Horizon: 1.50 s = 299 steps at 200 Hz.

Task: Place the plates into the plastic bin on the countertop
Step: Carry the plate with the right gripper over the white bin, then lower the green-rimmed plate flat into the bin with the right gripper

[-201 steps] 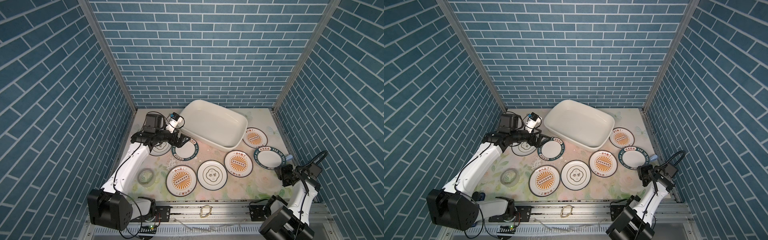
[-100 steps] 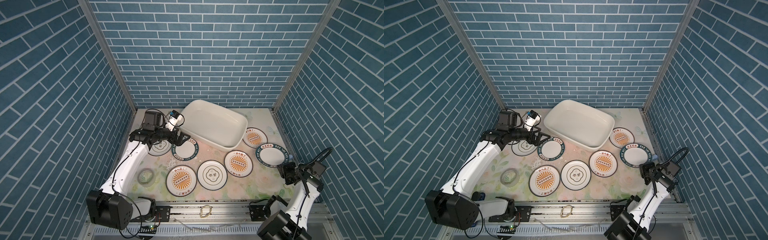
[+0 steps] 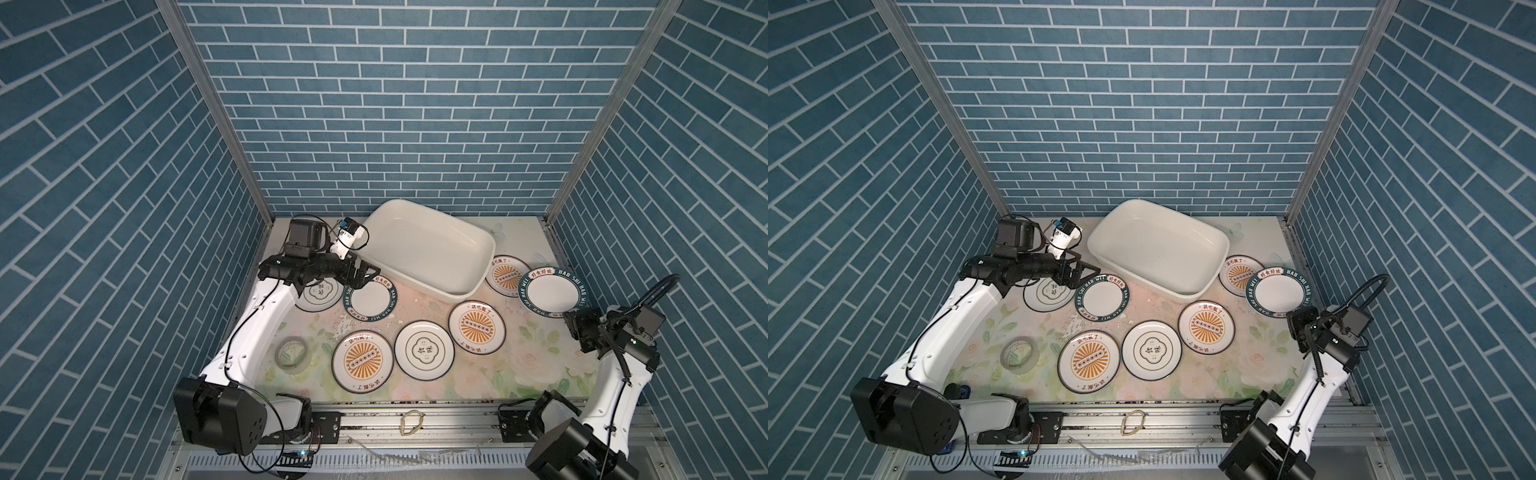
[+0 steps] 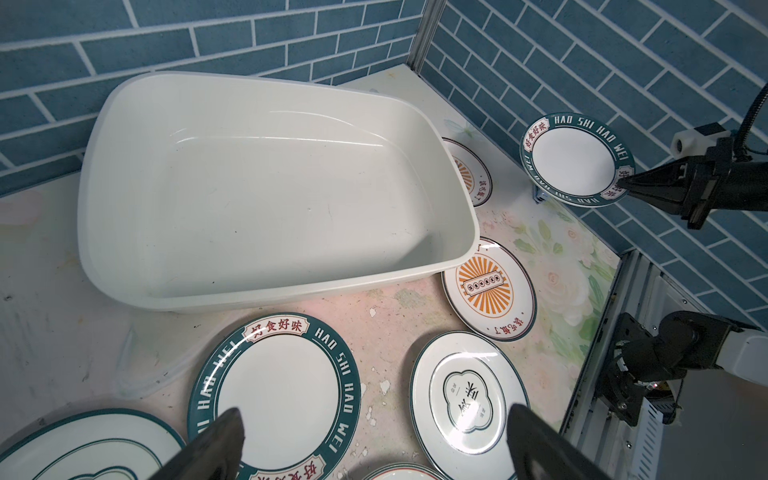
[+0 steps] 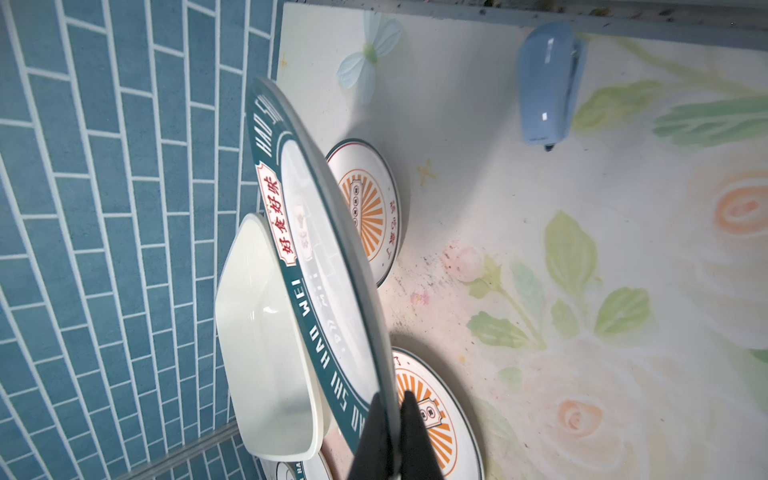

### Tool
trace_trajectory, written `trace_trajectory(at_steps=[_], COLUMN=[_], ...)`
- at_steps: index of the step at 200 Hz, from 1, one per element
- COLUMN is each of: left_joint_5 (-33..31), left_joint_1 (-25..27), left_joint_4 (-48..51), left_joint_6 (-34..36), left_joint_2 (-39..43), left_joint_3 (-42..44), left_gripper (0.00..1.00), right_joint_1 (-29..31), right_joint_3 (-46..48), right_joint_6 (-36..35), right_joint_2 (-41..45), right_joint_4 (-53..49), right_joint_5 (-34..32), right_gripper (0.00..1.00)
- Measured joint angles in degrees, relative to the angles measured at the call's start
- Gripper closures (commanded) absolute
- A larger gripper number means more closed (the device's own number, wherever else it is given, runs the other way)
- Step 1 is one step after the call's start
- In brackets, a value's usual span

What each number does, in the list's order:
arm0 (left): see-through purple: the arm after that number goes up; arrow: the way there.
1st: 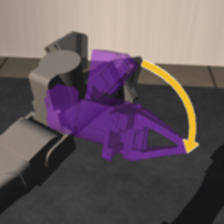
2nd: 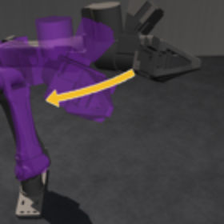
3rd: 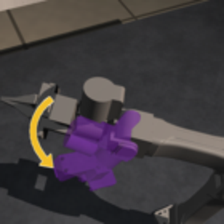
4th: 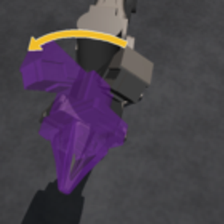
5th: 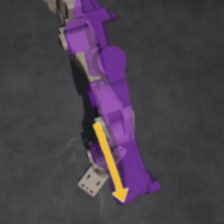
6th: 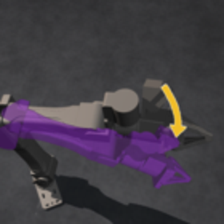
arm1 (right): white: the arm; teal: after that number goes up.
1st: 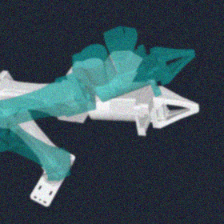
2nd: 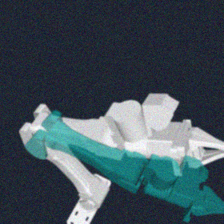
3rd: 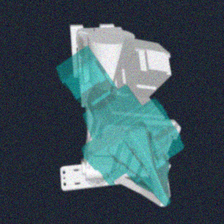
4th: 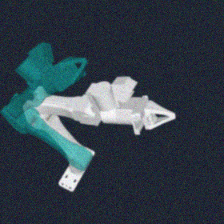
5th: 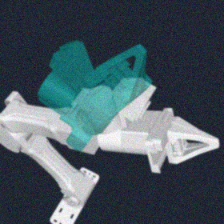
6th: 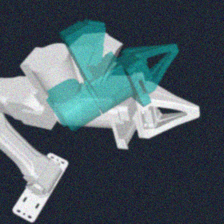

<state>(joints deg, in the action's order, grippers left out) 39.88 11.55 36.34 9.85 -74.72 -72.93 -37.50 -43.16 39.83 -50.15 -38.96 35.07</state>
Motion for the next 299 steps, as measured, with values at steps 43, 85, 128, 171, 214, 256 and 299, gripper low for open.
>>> trace_trajectory(at_steps=[43,85,128,171,214,256,299], left_joint_5=[-0.7,-1.4,-2.1,-2.4,-2.8,-2.7,-2.6], left_joint_1=[0.0,0.0,0.0,0.0,0.0,0.0,0.0], left_joint_4=[0.2,0.9,3.3,3.9,5.2,5.4,5.4], left_joint_6=[0.0,0.0,0.0,0.0,0.0,-0.5,-1.1], left_joint_2=[-0.1,-1.3,-2.9,-2.9,-2.9,-2.9,-2.9], left_joint_3=[-0.8,-2.9,-6.0,-7.5,-7.5,-7.5,-7.5], left_gripper=[0.0,0.01,0.0,0.01,0.0,0.0,0.0], right_joint_1=[11.7,19.9,30.4,41.2,50.6,56.4,59.1], right_joint_3=[-8.0,-12.8,-17.4,-27.4,-38.3,-48.3,-56.8], right_joint_6=[0.5,2.0,3.9,4.5,5.0,5.3,6.9], right_joint_2=[-8.0,-13.6,-22.3,-34.4,-48.1,-61.8,-73.5], right_joint_4=[3.3,7.2,11.4,15.5,19.9,23.5,26.4], right_joint_5=[-3.1,-5.6,-8.9,-11.3,-11.8,-10.8,-8.8], right_gripper=[1.0,1.0,1.0,1.0,1.0,1.0,1.0])
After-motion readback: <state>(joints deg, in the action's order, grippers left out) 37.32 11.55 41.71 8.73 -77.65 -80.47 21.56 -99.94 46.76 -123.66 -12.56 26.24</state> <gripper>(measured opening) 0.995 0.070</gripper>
